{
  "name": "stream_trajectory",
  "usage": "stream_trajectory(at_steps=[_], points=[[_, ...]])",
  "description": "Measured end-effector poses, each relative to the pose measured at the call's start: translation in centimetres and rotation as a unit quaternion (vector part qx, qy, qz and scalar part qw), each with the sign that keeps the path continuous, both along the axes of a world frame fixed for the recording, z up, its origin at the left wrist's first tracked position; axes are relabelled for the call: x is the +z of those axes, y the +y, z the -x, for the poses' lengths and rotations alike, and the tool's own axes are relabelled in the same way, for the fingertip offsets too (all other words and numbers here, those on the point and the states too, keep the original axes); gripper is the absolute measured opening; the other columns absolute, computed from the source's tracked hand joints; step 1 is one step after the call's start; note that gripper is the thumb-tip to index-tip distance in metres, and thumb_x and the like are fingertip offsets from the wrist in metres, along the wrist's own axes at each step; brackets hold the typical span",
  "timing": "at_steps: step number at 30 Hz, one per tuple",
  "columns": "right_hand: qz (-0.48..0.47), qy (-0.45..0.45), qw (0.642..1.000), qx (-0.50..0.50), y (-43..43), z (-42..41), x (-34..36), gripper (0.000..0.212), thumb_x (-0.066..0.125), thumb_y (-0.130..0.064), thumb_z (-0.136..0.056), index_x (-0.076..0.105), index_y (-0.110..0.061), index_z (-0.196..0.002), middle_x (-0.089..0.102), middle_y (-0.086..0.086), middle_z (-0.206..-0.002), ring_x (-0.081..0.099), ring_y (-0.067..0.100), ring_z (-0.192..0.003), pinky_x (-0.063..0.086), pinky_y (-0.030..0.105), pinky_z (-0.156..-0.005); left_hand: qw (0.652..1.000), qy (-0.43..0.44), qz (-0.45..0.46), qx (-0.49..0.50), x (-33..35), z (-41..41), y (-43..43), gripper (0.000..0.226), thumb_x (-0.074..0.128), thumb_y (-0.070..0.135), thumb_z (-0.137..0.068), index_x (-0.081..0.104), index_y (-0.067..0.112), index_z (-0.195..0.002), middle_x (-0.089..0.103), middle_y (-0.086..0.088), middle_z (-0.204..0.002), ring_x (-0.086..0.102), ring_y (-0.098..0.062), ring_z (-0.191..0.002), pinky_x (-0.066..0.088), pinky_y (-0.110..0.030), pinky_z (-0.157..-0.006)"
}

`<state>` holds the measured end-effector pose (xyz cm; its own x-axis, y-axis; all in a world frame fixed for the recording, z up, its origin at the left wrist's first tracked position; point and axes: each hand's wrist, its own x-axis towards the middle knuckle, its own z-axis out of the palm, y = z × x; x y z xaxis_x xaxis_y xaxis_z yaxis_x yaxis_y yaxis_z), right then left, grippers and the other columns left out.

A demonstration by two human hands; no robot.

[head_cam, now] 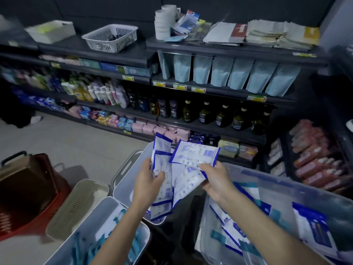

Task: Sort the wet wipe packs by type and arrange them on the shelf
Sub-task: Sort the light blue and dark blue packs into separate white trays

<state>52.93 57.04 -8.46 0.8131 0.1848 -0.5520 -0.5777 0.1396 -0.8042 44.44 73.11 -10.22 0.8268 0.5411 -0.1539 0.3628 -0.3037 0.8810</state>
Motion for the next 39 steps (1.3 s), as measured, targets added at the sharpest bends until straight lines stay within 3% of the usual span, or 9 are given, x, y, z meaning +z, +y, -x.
stream_trajectory(at_steps=[4,9,15,18,21,25,31,36,39], points=[[0.026,0.042,0.999,0.01,5.9,-0.4,-3.5,0.026,0.046,0.005,-0.088,0.06,-0.005,-0.107,0.071,0.015,-0.1,0.069,0.028,-0.086,0.057,0.039,-0.064,0.997,0.044,-0.062,-0.003,-2.7,-0.7,4.2,0.02,0.055,0.009,-0.087,0.049,0.019,-0.103,0.063,-0.002,-0.085,0.058,-0.023,-0.073,0.04,-0.025,-0.058],[0.098,0.098,0.99,0.001,10.5,-1.0,-9.1,0.025,0.044,0.002,-0.086,0.058,-0.004,-0.106,0.068,0.019,-0.102,0.069,0.034,-0.086,0.059,0.05,-0.062,0.984,0.135,-0.106,-0.055,-7.8,-1.9,7.6,0.027,0.047,0.007,-0.089,0.045,0.016,-0.115,0.059,-0.009,-0.082,0.053,-0.024,-0.068,0.035,-0.035,-0.058],[0.183,0.111,0.977,0.009,12.9,-2.5,-13.9,0.023,0.041,-0.002,-0.085,0.058,-0.008,-0.099,0.065,0.015,-0.1,0.065,0.037,-0.09,0.058,0.054,-0.066,0.967,0.194,-0.126,-0.103,-13.2,-3.2,9.4,0.042,0.04,0.006,-0.091,0.039,0.019,-0.131,0.061,-0.011,-0.105,0.055,-0.028,-0.081,0.041,-0.034,-0.062],[0.272,0.053,0.958,0.072,13.6,-2.9,-15.1,0.022,0.04,-0.003,-0.083,0.055,-0.01,-0.099,0.063,0.012,-0.099,0.059,0.028,-0.081,0.055,0.038,-0.069,0.96,0.206,-0.132,-0.137,-14.7,-4.1,9.4,0.044,0.042,0.006,-0.092,0.04,0.02,-0.134,0.06,-0.013,-0.112,0.055,-0.029,-0.086,0.04,-0.032,-0.066],[0.374,-0.01,0.908,0.19,13.9,-2.9,-15.0,0.024,0.041,-0.004,-0.09,0.048,-0.009,-0.112,0.058,0.008,-0.101,0.054,0.025,-0.085,0.041,0.029,-0.068,0.96,0.189,-0.099,-0.181,-15.4,-4.6,9.0,0.046,0.055,0.012,-0.088,0.047,0.019,-0.133,0.06,-0.008,-0.117,0.056,-0.029,-0.103,0.043,-0.031,-0.076],[0.417,-0.065,0.861,0.285,13.5,-3.0,-14.1,0.031,0.052,-0.008,-0.088,0.052,-0.007,-0.119,0.061,0.011,-0.116,0.058,0.029,-0.105,0.049,0.034,-0.084,0.963,0.175,-0.095,-0.184,-14.9,-4.5,9.1,0.048,0.064,0.017,-0.085,0.051,0.012,-0.132,0.058,-0.006,-0.128,0.054,-0.024,-0.117,0.042,-0.028,-0.091],[0.372,-0.118,0.882,0.266,10.7,-2.8,-10.0,0.034,0.055,-0.012,-0.089,0.055,-0.011,-0.123,0.058,0.004,-0.121,0.054,0.02,-0.114,0.045,0.027,-0.088,0.969,0.137,-0.112,-0.172,-11.3,-3.8,7.6,0.048,0.062,0.019,-0.088,0.051,0.011,-0.134,0.056,-0.007,-0.132,0.053,-0.021,-0.119,0.04,-0.025,-0.091],[0.345,-0.188,0.893,0.222,5.2,-2.1,-6.3,0.028,0.056,-0.003,-0.087,0.064,-0.007,-0.113,0.065,0.006,-0.113,0.061,0.019,-0.105,0.047,0.028,-0.091,0.968,0.071,-0.149,-0.189,-7.5,-3.7,3.7,0.044,0.062,0.024,-0.089,0.053,0.014,-0.131,0.057,-0.004,-0.132,0.051,-0.019,-0.121,0.038,-0.027,-0.096],[0.355,-0.225,0.881,0.217,0.5,-1.2,-4.6,0.024,0.056,-0.004,-0.088,0.066,-0.008,-0.11,0.067,0.003,-0.107,0.061,0.011,-0.093,0.045,0.017,-0.084,0.959,0.03,-0.178,-0.219,-5.2,-3.7,0.6,0.046,0.061,0.028,-0.09,0.053,0.015,-0.133,0.056,-0.003,-0.134,0.05,-0.018,-0.124,0.036,-0.024,-0.098]])
